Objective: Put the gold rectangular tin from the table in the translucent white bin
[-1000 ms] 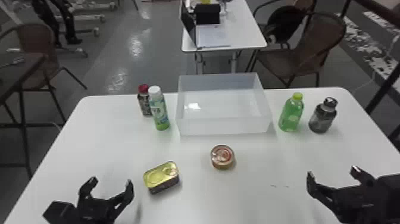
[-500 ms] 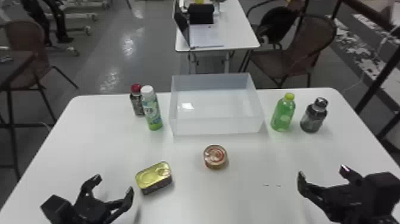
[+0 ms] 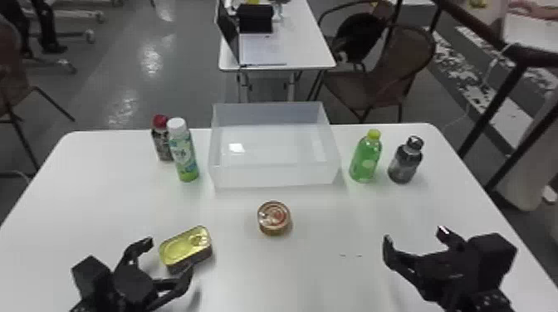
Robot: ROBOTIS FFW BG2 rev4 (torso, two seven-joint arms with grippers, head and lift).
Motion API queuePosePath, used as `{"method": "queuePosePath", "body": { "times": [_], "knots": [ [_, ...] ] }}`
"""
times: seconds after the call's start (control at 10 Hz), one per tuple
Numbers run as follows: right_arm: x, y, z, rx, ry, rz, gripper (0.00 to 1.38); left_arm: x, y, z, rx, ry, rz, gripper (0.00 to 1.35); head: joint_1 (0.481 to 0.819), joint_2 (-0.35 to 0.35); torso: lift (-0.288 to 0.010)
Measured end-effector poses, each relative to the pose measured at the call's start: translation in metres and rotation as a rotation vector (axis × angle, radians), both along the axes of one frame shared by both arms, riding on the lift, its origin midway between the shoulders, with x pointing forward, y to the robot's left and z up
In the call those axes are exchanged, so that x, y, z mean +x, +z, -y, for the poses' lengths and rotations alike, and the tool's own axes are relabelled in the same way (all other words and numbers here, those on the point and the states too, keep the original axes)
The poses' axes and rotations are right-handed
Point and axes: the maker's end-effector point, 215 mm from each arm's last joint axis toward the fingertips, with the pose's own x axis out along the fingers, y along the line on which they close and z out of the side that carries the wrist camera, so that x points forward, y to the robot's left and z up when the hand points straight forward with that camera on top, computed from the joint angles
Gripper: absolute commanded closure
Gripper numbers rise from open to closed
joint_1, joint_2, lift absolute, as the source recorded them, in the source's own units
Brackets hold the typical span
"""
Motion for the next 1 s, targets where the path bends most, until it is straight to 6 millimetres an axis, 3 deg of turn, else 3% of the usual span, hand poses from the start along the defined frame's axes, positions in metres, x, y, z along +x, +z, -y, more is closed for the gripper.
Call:
{"method": "queuePosePath", "body": {
  "times": [0.4, 0.5, 0.7, 0.8, 1.0],
  "knots": [
    [0.002, -0.001, -0.003, 0.018, 0.008, 0.001, 0.1, 0.021, -0.014, 0.017, 0.096, -0.134, -0.013, 0.15, 0.695, -0.072, -0.089],
    [0.004, 0.0, -0.004, 0.019, 0.01, 0.003, 0.1, 0.025, -0.016, 0.019, 0.11, -0.152, -0.016, 0.25, 0.695, -0.073, -0.089],
    [0.004, -0.001, -0.004, 0.025, 0.009, 0.0, 0.1, 0.029, -0.018, 0.017, 0.121, -0.158, -0.023, 0.75, 0.695, -0.072, -0.089],
    [0.004, -0.002, -0.004, 0.031, 0.011, -0.002, 0.1, 0.028, -0.021, 0.014, 0.116, -0.154, -0.032, 0.83, 0.695, -0.067, -0.089],
    [0.003, -0.002, -0.003, 0.033, 0.012, -0.001, 0.1, 0.027, -0.025, 0.012, 0.114, -0.154, -0.045, 0.83, 0.695, -0.065, -0.089]
  ]
}}
